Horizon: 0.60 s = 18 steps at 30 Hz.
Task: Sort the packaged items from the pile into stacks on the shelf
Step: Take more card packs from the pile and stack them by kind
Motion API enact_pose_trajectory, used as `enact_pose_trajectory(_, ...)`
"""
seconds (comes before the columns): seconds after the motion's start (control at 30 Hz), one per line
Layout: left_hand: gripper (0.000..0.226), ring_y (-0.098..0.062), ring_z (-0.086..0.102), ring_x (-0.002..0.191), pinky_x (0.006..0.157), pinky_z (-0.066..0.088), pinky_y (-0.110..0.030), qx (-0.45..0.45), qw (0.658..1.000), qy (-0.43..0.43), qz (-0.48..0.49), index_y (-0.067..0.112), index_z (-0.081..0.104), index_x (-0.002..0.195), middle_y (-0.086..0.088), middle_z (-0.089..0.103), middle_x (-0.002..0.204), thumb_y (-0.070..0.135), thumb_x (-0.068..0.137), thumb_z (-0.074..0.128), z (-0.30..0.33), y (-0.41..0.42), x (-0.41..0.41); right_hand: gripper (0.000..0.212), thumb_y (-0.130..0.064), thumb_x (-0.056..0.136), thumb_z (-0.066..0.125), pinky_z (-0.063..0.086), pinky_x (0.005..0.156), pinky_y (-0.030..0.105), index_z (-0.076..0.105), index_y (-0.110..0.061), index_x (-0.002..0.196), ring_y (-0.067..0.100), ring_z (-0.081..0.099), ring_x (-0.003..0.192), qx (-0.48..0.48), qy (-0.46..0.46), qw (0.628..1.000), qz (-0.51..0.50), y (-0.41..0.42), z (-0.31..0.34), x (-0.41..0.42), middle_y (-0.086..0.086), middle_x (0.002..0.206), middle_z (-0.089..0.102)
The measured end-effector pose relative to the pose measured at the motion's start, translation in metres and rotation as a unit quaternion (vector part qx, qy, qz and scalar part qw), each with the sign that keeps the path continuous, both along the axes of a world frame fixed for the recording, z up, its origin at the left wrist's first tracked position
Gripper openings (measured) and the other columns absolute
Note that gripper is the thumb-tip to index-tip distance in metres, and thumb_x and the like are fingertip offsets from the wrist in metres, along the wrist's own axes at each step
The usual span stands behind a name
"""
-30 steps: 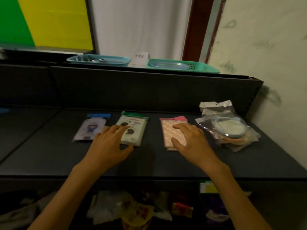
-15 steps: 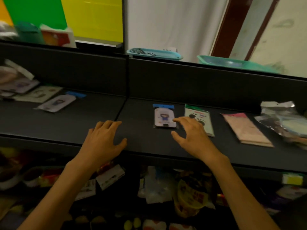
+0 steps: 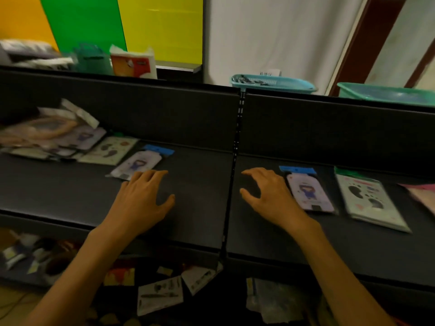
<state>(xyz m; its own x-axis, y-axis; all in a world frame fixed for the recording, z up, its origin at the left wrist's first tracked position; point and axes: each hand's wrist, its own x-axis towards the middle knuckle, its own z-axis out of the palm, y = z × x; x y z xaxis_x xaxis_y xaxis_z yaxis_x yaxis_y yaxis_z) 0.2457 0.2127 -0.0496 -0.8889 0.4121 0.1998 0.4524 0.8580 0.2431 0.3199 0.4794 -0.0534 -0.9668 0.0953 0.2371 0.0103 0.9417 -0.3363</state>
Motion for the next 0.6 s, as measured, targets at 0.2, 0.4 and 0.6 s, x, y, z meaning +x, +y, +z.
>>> enact_pose_trajectory(0.2,0.067,-0.026,0.039,0.129,0.102,0.038,-0.042,-0.007,1.0,-0.005,0.022,0.025,0.034,0.144,-0.001,0.04,0.145,0.046,0.086,0.059,0.012,-0.045,-0.075,0.053,-0.042,0.092,0.053,0.022,0.112,0.032,0.037,-0.026,0.14,0.013,0.035,0.132,0.003,-0.01,1.0,0.016,-0.045,0.005,-0.071,-0.004,0.143,0.04)
enact_pose_trajectory(0.4,0.072,-0.027,0.034,0.135,0.107,0.034,-0.042,-0.011,0.999,-0.001,0.036,0.02,0.03,0.146,-0.007,0.036,0.149,0.047,0.086,0.059,0.014,-0.077,-0.128,0.054,-0.044,0.092,0.051,0.02,0.112,0.029,0.035,-0.028,0.141,0.013,0.033,0.132,0.018,-0.024,0.999,0.012,-0.084,0.012,-0.118,-0.006,0.143,0.037)
enact_pose_trajectory(0.6,0.071,-0.028,0.032,0.134,0.106,0.032,-0.042,-0.023,0.999,-0.007,0.044,0.019,0.031,0.145,-0.007,0.035,0.149,0.048,0.085,0.058,0.009,-0.104,-0.179,0.054,-0.042,0.093,0.052,0.022,0.11,0.029,0.034,-0.027,0.142,0.015,0.032,0.132,0.01,-0.048,0.999,-0.01,-0.126,0.011,-0.154,-0.005,0.144,0.037)
